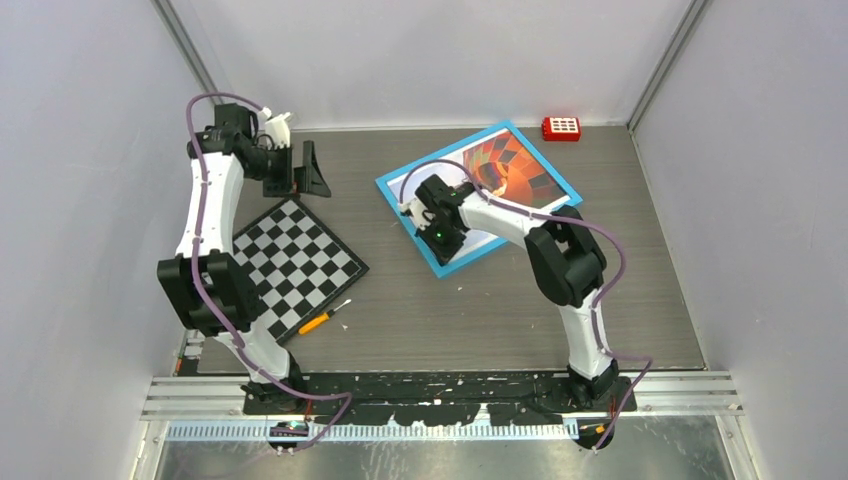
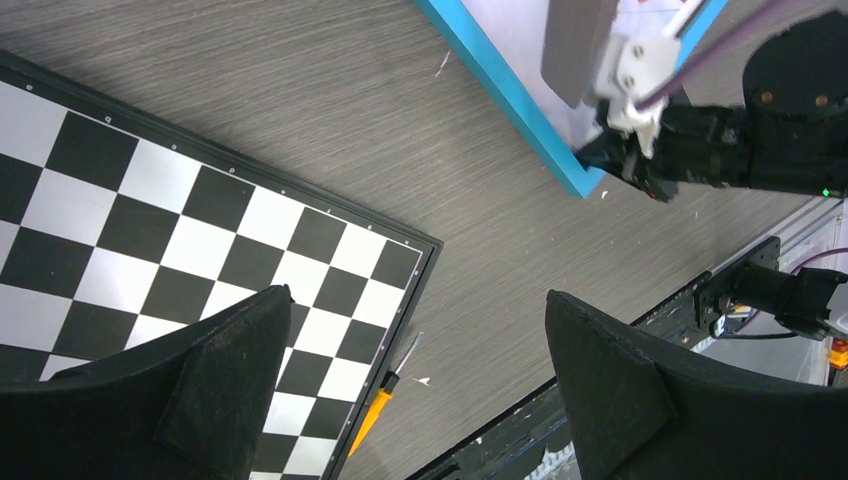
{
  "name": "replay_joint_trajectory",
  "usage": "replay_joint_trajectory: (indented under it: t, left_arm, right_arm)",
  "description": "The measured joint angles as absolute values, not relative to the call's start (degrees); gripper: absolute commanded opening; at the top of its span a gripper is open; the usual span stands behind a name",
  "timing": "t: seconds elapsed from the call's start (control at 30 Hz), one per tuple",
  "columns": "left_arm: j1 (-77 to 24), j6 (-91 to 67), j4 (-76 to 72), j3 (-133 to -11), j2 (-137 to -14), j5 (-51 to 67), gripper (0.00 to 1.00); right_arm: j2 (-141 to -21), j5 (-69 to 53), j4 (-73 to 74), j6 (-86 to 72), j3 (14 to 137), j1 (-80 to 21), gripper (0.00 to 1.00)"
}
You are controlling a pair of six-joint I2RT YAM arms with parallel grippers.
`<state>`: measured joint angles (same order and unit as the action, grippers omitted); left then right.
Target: Take the photo out of the frame
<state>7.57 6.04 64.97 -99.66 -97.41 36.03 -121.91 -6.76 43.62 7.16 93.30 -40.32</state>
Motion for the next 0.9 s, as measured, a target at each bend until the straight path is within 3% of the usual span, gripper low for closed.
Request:
replay_joint_trajectory:
  t: [0.43,0.5,0.77,0.9]
  left_arm:
    - [0.82,10.02,66.08,-101.51,-104.05,31.79,1.00]
    - [-2.48,10.44,66.08,-102.48,-105.82,30.83,1.00]
    - [-14.31,9.89,64.95,-111.37,-118.32,28.38,1.00]
    - [-17.52,9.08,64.71,-119.46,-126.67,27.99,1.00]
  right_arm:
    - [-101.78,-8.29,56.82,21.61,67.66,-36.64,0.12]
    - [-99.66,-8.91,58.57,21.76,67.20,-34.26,0.19]
    - [-86.65,-15.46,61.36,21.15,67.31,-17.91,0.68]
    - [-82.98,-17.69,61.78,19.33,67.31,-12.08,0.82]
